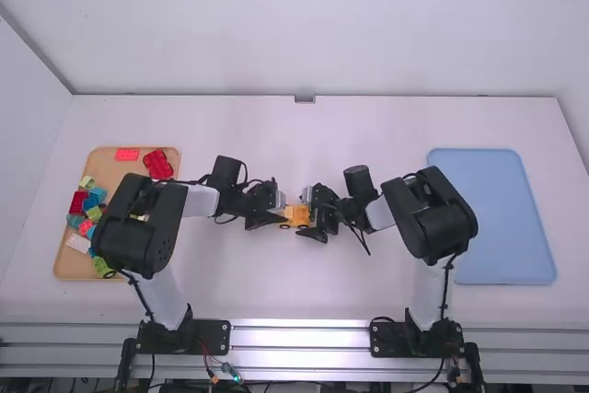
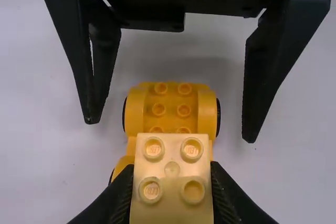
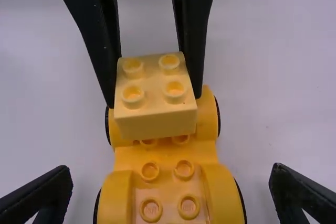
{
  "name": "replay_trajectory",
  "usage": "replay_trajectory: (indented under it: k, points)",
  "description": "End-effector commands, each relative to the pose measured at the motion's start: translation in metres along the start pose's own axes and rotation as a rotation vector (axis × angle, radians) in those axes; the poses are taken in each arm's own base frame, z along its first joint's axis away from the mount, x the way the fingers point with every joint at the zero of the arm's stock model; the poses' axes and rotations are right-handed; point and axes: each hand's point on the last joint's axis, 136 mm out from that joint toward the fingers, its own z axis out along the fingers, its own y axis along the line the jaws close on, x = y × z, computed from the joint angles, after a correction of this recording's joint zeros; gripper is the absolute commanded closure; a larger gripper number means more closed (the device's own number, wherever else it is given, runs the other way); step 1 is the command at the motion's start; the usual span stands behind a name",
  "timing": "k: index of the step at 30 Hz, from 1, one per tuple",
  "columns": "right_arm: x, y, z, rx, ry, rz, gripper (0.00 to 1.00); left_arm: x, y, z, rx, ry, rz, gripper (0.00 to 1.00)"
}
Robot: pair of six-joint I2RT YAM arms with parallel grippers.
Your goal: Assemble lego blocks to make yellow taxi
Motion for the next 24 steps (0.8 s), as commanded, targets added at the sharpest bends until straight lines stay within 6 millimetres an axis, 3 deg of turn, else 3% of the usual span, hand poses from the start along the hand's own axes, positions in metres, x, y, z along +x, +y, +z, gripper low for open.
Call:
replay_trajectory:
  k: [1,14,24]
  points:
    - [0.0,-0.0014,0.0026,-0.007,-0.004,0.001,0.01,0.0002,0.0001,-0.0034,-0.012,0.024,-0.012,0.82]
    - [-0.0034,0.0045,0.0082,-0.025,-0.006,-0.042,0.0,0.002,-0.0008,-0.0049,0.007,0.055,-0.039,0.82]
    - [0.0016,0.0026,0.0113,-0.003,0.032,-0.045,0.15,0.0002,0.003,-0.0049,-0.006,0.047,-0.022,0.81]
